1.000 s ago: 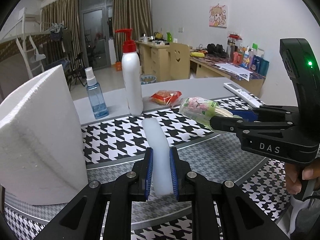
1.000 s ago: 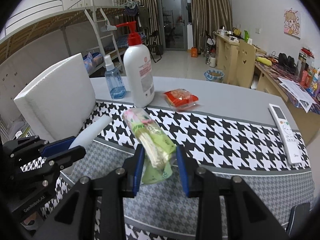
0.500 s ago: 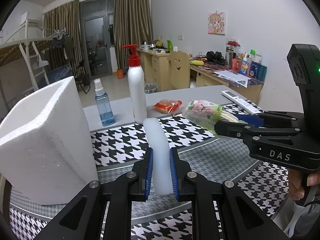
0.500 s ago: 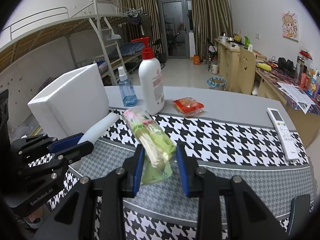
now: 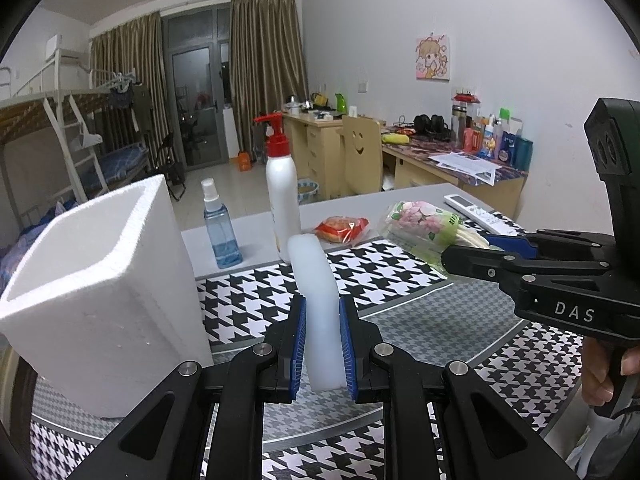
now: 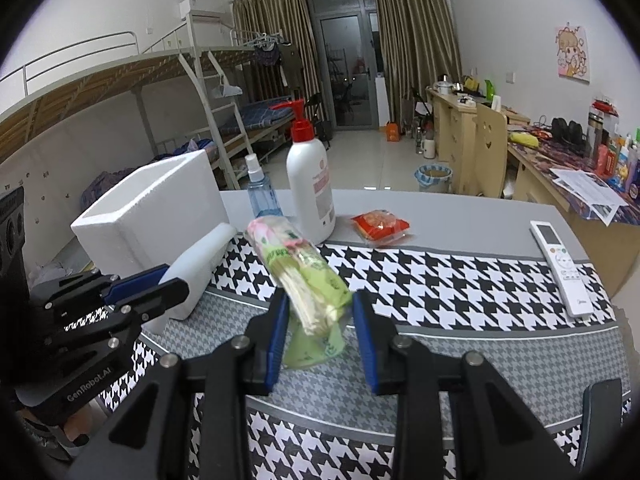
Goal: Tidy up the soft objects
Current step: 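Lift the white foam roll with the left tool while the right tool lifts the snack pack, then carry the foam roll and snack pack over the white foam box with both tools, then open the right tool to drop the snack pack into the foam box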
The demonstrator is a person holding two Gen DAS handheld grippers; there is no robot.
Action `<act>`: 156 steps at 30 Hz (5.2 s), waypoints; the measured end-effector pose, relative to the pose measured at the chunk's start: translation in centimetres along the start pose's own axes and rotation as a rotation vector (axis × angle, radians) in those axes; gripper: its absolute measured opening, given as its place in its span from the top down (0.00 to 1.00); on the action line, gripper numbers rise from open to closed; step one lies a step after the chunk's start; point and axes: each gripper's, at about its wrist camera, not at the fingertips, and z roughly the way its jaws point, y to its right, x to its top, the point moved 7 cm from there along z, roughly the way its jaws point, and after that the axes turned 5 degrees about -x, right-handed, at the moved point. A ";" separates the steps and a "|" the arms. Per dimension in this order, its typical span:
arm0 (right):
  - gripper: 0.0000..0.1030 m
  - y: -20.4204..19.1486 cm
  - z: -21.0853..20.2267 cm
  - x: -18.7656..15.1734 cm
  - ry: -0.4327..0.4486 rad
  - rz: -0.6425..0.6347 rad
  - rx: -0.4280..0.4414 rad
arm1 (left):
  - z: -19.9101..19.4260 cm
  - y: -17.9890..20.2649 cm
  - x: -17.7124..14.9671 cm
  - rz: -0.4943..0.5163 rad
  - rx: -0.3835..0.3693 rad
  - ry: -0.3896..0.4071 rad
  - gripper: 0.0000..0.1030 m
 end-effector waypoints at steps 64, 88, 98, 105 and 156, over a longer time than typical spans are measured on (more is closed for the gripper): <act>0.64 -5.7 -4.6 6.0 0.190 -0.041 0.066 | -6.4 -3.8 6.7 0.015 0.109 0.244 0.83; 0.64 -9.3 -2.1 7.8 0.160 -0.082 0.146 | -8.5 -9.1 7.1 -0.045 0.254 0.273 0.83; 0.64 -11.3 -1.1 8.5 0.142 -0.115 0.171 | -9.1 -10.8 6.4 -0.078 0.291 0.274 0.83; 0.64 -12.9 0.1 8.7 0.119 -0.138 0.195 | -9.7 -11.8 6.2 -0.086 0.314 0.279 0.83; 0.64 -21.0 6.3 9.6 -0.001 -0.280 0.251 | -11.7 -18.0 4.2 -0.164 0.449 0.274 0.83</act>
